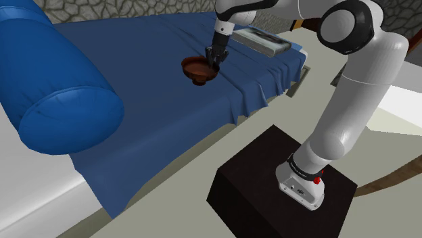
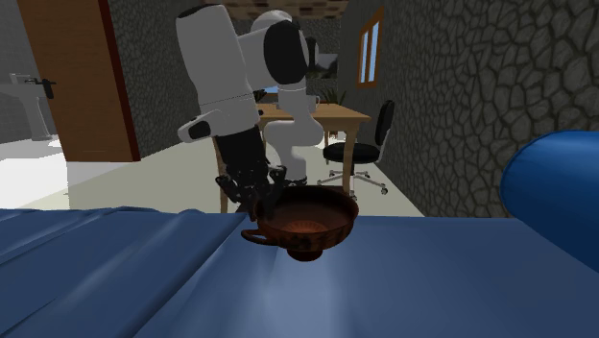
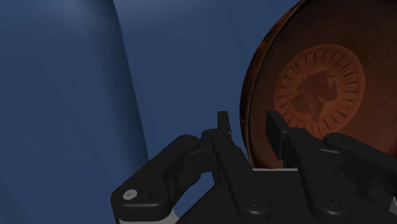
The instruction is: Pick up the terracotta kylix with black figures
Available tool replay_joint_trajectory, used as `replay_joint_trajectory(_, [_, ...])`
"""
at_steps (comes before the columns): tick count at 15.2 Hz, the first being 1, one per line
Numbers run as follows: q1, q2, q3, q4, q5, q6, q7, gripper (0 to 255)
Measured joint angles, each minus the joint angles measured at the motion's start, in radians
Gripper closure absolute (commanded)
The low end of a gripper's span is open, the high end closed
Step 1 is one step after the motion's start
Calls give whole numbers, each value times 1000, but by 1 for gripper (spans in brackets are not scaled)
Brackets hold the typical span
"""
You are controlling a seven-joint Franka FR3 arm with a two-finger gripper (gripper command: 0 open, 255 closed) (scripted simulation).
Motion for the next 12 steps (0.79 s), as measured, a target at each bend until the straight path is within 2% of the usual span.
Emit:
replay_joint_trajectory(8, [0,-1,0,-2,0,2,0,255])
replay_joint_trajectory(12, [0,-7,-1,28,-3,-35,8,255])
